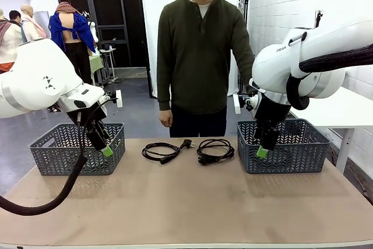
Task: Organize the cables according to human instructions.
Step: Pick up a bundle of cables and place it in the basket indicated by the human.
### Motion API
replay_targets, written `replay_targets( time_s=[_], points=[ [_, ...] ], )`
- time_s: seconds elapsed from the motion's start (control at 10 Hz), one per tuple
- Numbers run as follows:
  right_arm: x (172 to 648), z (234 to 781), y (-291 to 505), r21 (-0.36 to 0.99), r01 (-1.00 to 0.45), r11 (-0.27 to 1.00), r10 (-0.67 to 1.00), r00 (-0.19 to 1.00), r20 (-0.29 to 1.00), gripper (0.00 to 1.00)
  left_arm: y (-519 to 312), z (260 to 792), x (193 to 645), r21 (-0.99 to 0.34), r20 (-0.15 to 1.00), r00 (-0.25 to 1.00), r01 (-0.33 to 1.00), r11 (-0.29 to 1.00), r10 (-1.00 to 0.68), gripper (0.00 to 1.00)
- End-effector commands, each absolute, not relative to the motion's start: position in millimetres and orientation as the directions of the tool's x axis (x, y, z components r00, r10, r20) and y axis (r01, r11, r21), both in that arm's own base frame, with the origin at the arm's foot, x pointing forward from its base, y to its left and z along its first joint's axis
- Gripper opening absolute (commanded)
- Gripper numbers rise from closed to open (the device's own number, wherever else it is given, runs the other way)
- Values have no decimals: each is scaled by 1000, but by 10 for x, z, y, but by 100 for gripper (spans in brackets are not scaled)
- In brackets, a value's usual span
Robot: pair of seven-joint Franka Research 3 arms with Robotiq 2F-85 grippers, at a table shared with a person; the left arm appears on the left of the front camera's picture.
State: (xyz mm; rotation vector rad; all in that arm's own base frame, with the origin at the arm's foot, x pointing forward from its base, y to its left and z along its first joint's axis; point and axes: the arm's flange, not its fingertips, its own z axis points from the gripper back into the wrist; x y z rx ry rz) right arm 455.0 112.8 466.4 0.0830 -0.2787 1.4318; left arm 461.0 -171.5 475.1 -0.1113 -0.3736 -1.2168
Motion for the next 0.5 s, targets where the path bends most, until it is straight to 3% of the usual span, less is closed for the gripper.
replay_targets(
  time_s=[0.0,0.4],
  points=[
    [4567,4667,1140,-111,-982,151,964,122,235,100,-1715,4767,4605,117,340,295,929,351,-893,100],
    [4567,4667,1140,-111,-982,151,964,122,235,100,-1715,4767,4605,117,340,295,929,351,-893,100]
  ],
)
